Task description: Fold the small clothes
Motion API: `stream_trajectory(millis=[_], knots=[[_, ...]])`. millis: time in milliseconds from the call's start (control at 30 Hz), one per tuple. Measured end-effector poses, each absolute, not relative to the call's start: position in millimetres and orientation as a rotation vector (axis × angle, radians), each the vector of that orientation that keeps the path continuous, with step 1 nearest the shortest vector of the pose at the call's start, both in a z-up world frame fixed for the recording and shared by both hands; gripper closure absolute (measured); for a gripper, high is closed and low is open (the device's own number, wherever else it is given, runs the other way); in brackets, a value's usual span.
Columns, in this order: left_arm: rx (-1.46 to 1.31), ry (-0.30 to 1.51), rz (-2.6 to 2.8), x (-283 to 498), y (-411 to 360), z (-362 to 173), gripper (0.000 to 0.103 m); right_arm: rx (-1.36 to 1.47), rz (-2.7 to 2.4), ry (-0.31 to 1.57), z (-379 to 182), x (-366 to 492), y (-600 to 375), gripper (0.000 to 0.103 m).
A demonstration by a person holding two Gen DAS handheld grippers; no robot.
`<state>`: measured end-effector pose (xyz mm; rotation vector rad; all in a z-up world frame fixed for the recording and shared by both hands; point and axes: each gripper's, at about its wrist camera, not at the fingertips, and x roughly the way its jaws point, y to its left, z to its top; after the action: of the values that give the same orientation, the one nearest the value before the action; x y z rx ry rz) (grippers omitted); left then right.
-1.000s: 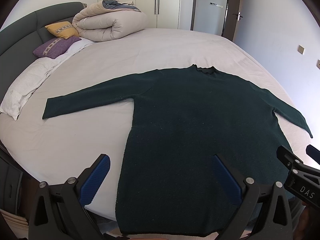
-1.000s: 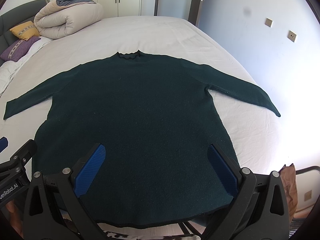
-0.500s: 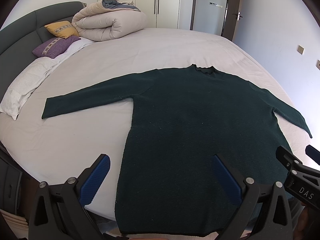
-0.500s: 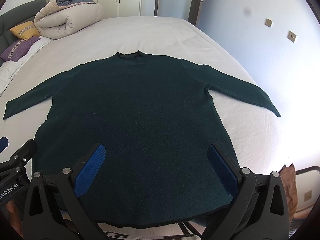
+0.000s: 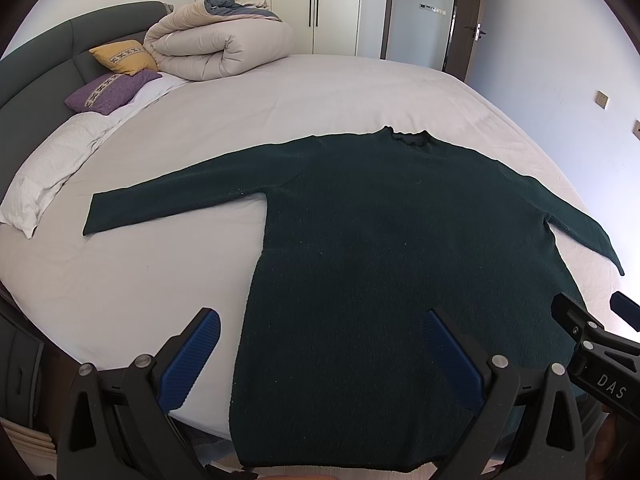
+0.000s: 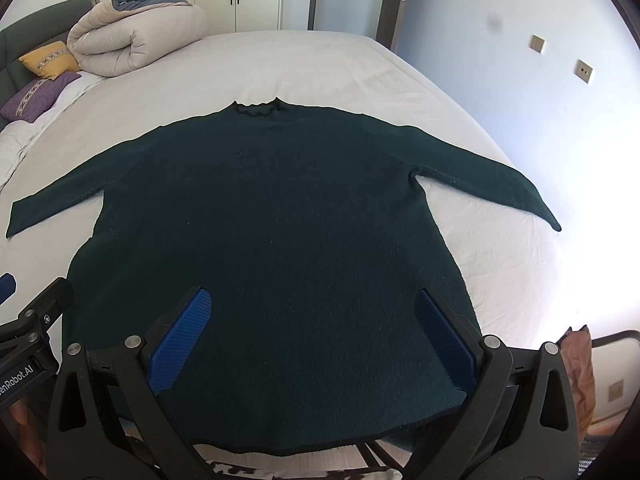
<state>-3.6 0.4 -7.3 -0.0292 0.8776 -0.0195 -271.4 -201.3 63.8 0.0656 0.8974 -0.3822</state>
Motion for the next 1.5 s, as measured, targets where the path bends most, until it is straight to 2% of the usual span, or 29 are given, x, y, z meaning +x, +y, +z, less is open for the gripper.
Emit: stream_trajectory(millis=[667,867,1033,1133,1300,1500], knots=[[-0.028,0.872,-0.023,-5,1,-12,0.0,0.069,-0.39,0.899,60,-275,-202,0.0],[-0.052,0.893,-0.071,10,1,-15,0.0,0.138,-0.389,0.861,62,-278,-241,0.0],[-0.023,0.741,0.007,16,-1,-1,0.0,0.421,-0.414,0.693,73,-300,-353,0.0],[-0.013,0.872,-0.012,37,-4,-10,0.0,0.652,-0.482,0.597,63,-318,-446,0.0],[-0.048,0.865,0.0,54,-2,-14,0.0,1.082,-0.555,0.465,17,-347,-592,0.0],[-0.131,0.928,-0.073,83,-12,-29,0.0,1.424,-0.53,0.389,-38,-349,-681,0.006]])
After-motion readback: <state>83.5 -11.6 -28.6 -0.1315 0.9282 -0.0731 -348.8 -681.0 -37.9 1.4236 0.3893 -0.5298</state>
